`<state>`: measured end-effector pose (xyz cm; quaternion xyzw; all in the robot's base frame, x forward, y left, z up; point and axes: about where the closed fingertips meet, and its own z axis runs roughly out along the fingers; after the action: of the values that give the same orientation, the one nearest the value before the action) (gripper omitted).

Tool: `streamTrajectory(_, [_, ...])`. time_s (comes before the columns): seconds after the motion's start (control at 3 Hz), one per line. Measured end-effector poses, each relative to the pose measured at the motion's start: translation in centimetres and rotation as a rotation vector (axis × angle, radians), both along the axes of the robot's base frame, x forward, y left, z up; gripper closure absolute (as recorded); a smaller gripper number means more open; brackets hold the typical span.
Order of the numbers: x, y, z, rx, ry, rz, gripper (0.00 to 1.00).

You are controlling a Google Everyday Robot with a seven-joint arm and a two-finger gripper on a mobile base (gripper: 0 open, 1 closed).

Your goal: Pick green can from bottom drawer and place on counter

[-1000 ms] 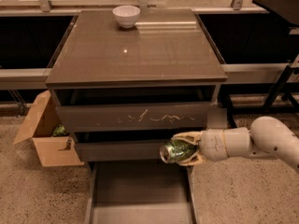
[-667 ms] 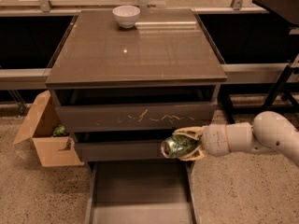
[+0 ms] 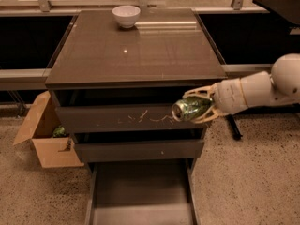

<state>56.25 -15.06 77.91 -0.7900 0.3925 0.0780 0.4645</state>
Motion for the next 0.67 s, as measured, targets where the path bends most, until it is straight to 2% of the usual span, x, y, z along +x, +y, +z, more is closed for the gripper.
streamTrajectory(0.33, [2.0,0.3,5.5,-0.097,-0.045,0.013,1.0])
streamTrajectory(0.67, [2.9,2.4,9.8,-0.232,-0.103,0.049,1.0])
